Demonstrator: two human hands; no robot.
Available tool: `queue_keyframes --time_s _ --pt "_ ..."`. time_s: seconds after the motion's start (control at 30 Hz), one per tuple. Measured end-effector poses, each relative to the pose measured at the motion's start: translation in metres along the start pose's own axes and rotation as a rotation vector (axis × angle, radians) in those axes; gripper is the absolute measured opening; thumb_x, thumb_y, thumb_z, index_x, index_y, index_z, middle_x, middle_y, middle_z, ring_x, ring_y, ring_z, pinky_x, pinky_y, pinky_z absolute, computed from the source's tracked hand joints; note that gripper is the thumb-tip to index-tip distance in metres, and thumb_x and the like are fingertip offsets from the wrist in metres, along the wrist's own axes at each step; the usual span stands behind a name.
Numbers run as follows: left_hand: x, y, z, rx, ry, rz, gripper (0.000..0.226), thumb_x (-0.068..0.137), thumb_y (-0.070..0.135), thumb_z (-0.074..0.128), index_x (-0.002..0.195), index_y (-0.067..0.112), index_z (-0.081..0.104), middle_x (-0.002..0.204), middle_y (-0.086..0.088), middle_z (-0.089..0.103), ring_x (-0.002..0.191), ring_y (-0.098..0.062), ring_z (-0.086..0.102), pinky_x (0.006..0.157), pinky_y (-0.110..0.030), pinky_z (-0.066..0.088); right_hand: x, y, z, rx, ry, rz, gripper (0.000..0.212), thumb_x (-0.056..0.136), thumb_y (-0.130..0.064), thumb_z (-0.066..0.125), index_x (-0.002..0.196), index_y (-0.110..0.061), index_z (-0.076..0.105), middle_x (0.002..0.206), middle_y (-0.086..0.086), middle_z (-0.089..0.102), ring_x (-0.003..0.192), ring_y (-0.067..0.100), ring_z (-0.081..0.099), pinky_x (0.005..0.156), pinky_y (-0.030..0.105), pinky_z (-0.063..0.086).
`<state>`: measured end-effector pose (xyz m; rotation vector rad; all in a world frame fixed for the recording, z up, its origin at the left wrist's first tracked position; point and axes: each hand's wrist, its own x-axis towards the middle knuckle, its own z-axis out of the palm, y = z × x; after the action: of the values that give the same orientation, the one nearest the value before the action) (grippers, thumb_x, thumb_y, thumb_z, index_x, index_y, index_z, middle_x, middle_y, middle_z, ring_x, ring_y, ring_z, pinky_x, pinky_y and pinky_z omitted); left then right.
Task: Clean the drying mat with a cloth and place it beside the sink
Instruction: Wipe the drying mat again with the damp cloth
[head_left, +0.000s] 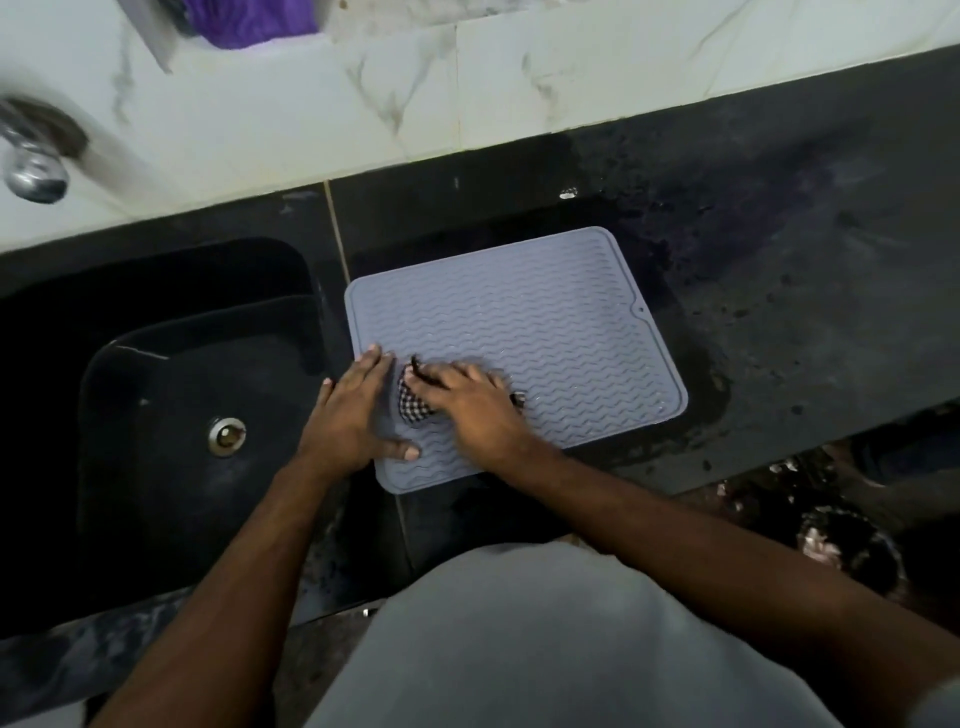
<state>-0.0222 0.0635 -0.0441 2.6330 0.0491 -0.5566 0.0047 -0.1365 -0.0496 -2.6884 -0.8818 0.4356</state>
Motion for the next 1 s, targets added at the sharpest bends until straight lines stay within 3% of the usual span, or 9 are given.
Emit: queue_keyframes --time_s 0.17,0.37,0.5,0.63,0.77,0.93,1.0 --pt "0.004 -0.016 0.006 -0.037 -0.036 0.011 0.14 0.059 0.066 0.087 0.163 0.032 0.001 0.17 0.012 -0.009 0.154 -0.003 -0.008 0.122 -0.053 -0.008 -0.005 0.041 0.0 -0.098 -0.039 -0.113 0.045 0.103 -0.031 0.04 0.146 -0.045 0.044 0.16 -0.011 0.036 0.142 0.025 0.035 0.11 0.043 0.028" --pt "0.006 -0.022 0.011 -0.102 -0.055 0.042 0.138 0.061 0.066 0.086 0.163 0.032 -0.001 0.169 0.014 -0.012 0.146 0.005 -0.015 0.124 -0.055 -0.009 -0.043 0.101 -0.038 -0.17 0.006 0.121 0.043 0.101 -0.024 0.048 0.139 -0.042 0.055 0.153 -0.012 0.045 0.134 0.025 0.042 0.105 0.043 0.036" --pt "0.008 -0.029 0.013 -0.116 -0.053 0.09 0.14 0.059 0.072 0.083 0.163 0.033 -0.001 0.169 0.014 -0.012 0.147 0.004 -0.016 0.123 -0.054 -0.008 -0.035 0.075 -0.04 -0.235 0.062 0.277 0.049 0.093 -0.011 0.057 0.135 -0.036 0.06 0.146 -0.006 0.053 0.123 0.031 0.045 0.098 0.044 0.038" --pt "0.007 -0.035 0.012 -0.136 -0.062 0.129 0.15 0.045 0.085 0.077 0.162 0.034 -0.002 0.17 0.016 -0.01 0.152 0.0 -0.012 0.122 -0.052 -0.007 -0.001 0.004 -0.022 0.049 0.073 0.091 0.069 0.083 -0.002 0.057 0.147 -0.028 0.049 0.15 -0.003 0.049 0.125 0.03 0.046 0.104 0.043 0.039" --pt "0.004 -0.042 0.016 -0.192 0.014 0.176 0.156 0.037 0.085 0.078 0.163 0.028 0.006 0.17 0.013 0.002 0.151 0.006 -0.007 0.125 -0.053 0.001 0.015 -0.052 0.018 -0.049 -0.072 -0.003 0.087 0.079 -0.028 0.074 0.155 -0.022 0.033 0.158 0.002 0.034 0.14 0.028 0.034 0.112 0.05 0.033" --pt "0.006 -0.052 0.019 -0.147 0.055 0.226 0.148 0.044 0.091 0.075 0.161 0.036 0.001 0.17 0.018 0.003 0.152 0.004 -0.006 0.125 -0.047 -0.003 -0.016 -0.003 0.017 -0.207 -0.05 -0.296 0.054 0.095 -0.025 0.04 0.148 -0.031 0.044 0.157 -0.005 0.04 0.139 0.025 0.041 0.102 0.047 0.038" --pt "0.006 -0.053 0.018 -0.128 0.037 0.239 0.145 0.048 0.091 0.074 0.16 0.04 -0.002 0.169 0.02 -0.001 0.151 0.007 -0.009 0.124 -0.048 -0.005 -0.029 0.026 0.002 -0.208 -0.06 -0.316 0.051 0.095 -0.023 0.04 0.145 -0.033 0.05 0.154 -0.007 0.045 0.134 0.025 0.046 0.099 0.046 0.041"
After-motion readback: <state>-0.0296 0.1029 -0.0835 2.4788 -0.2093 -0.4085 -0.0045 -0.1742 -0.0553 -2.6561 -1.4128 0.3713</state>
